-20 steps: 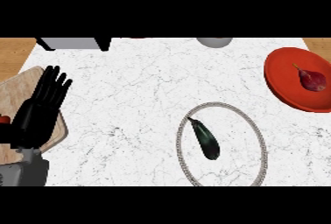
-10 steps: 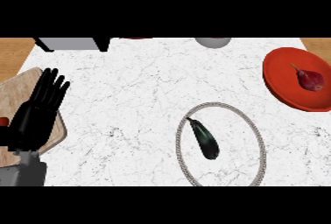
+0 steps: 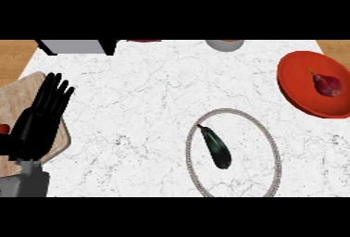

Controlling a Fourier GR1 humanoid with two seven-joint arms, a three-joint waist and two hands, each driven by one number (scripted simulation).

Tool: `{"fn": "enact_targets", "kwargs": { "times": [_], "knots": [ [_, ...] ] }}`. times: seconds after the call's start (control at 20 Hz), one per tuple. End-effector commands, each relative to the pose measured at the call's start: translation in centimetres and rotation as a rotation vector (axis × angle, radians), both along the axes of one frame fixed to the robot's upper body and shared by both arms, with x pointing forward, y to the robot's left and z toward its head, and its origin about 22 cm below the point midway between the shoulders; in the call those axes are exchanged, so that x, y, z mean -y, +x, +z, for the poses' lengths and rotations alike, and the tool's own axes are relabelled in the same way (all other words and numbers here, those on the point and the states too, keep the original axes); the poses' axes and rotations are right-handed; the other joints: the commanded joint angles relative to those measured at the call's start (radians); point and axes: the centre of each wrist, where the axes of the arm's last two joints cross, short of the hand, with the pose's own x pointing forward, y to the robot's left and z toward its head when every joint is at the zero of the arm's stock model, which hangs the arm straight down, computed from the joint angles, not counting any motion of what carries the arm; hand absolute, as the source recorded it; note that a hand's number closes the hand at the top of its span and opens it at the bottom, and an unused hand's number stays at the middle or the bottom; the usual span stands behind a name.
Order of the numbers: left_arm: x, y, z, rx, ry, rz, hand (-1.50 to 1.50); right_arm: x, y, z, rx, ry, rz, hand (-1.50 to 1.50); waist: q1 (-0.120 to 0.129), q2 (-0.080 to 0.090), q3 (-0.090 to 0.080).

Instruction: Pick the pear from the placemat and place it in the bowl

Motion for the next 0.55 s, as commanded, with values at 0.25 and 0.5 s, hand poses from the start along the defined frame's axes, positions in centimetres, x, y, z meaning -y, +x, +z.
{"fn": "enact_targets", "kwargs": {
  "times": [0.25, 0.5],
  "knots": [
    [0.5, -0.1, 0.2, -0.001, 0.012, 0.007, 0.0, -2.7, -5.2, 1.4, 0.06, 0.016, 0.016, -1.5, -0.006, -0.004, 0.001],
    [-1.0, -0.3, 0.6, 0.002, -0.004, 0.037, 0.0, -4.4, -7.5, 1.0, 0.053, 0.04, 0.062, -1.5, -0.016, -0.004, 0.002]
  ]
}}
